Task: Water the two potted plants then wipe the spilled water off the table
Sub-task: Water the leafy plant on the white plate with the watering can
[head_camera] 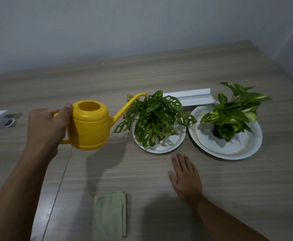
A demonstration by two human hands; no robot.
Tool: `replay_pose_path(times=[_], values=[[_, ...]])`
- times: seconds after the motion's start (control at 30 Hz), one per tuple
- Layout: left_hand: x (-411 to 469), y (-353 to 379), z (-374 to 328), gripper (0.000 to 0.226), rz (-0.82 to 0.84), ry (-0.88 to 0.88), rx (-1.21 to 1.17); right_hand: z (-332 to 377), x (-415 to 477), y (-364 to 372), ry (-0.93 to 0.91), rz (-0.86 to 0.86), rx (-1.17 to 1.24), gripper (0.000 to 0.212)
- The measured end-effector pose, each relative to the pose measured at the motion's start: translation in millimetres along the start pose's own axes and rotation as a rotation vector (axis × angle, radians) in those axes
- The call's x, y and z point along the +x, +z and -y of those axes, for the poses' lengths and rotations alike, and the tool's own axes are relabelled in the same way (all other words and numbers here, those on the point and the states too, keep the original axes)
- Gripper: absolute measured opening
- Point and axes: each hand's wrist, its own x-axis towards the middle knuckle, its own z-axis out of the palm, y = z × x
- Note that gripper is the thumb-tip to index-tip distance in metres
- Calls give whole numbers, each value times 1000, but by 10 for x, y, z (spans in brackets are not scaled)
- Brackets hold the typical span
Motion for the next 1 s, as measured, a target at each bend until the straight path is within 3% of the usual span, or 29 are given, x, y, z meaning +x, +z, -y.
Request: replay_pose_path(times=[0.2,0.37,0.43,0.87,1.0], values=[[-21,-86,34,50,-14,-33,20,-76,-2,-12,14,-13,-17,61],[-91,-174,20,47,32,-35,61,-76,-16,-3,11,-24,-2,61],[-110,-189,-20,35,39,-28,63,-78,-12,6,15,-19,10,61],[-107,-14,-279,54,18,-6,18,-92,8,41,27,28,-9,63],[-71,-27,-295,49,1,-13,31,-83,11,27,26,33,-13,62]])
